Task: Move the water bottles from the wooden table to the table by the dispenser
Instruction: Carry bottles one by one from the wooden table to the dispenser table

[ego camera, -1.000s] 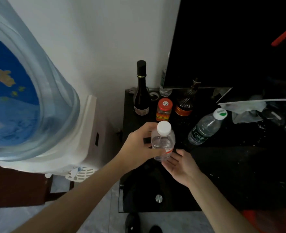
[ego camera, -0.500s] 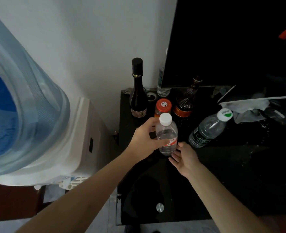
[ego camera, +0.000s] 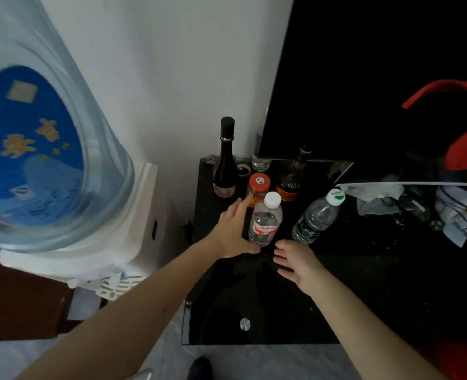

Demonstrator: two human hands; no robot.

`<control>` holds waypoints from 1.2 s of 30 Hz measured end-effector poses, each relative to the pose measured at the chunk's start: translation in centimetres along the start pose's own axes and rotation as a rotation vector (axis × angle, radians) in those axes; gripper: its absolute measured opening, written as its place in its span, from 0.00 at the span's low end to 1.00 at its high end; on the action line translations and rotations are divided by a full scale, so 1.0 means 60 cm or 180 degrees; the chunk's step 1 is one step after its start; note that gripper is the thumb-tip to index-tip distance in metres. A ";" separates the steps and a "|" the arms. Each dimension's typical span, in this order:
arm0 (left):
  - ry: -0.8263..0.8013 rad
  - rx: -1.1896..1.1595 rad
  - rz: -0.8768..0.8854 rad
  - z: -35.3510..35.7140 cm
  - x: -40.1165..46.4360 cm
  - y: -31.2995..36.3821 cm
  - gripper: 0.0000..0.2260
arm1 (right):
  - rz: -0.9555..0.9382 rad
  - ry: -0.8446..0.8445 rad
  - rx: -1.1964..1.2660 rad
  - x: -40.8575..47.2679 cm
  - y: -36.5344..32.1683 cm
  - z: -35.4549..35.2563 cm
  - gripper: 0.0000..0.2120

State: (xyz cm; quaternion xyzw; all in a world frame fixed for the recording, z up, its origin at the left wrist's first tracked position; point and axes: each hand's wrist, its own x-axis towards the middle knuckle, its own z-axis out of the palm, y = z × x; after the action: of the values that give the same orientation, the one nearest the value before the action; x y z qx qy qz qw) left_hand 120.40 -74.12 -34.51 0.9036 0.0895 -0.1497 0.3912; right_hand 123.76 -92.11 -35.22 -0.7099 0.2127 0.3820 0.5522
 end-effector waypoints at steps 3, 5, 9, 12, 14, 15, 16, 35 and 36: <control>0.0228 0.0531 -0.0326 -0.027 -0.070 0.006 0.51 | -0.0615 0.0043 -0.1122 -0.055 -0.004 0.001 0.04; 0.0668 0.1011 -0.0243 -0.051 -0.142 0.014 0.45 | -0.1331 0.0131 -0.2137 -0.099 0.001 0.008 0.11; 0.1501 0.1654 -0.0313 -0.096 -0.294 0.024 0.34 | -0.2327 0.0201 -0.3400 -0.199 0.004 0.051 0.21; 0.1800 0.1839 -0.0659 -0.127 -0.392 0.026 0.31 | -0.3016 0.0235 -0.3990 -0.274 -0.014 0.102 0.23; 0.1974 0.1920 -0.0813 -0.143 -0.451 0.024 0.30 | -0.3487 0.0194 -0.4255 -0.320 -0.024 0.141 0.24; 0.2033 0.1957 -0.0896 -0.149 -0.481 0.022 0.30 | -0.3695 0.0156 -0.4371 -0.344 -0.026 0.163 0.25; 0.2104 0.1994 -0.0986 -0.154 -0.512 0.020 0.31 | -0.3880 0.0122 -0.4454 -0.369 -0.026 0.184 0.26; 0.3232 0.1461 -0.4117 0.081 -1.299 -0.052 0.35 | -0.5866 -0.2477 -0.4803 -0.850 0.382 0.511 0.33; 0.3269 0.1353 -0.4311 0.106 -1.334 -0.048 0.35 | -0.5933 -0.2684 -0.4811 -0.876 0.411 0.519 0.34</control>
State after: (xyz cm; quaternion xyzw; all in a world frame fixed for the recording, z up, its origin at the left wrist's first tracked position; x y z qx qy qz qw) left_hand 43.16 -80.38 -13.33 0.6657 0.7422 0.0620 -0.0471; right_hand 63.87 -76.34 -12.74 -0.5506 -0.8263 0.0715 0.0945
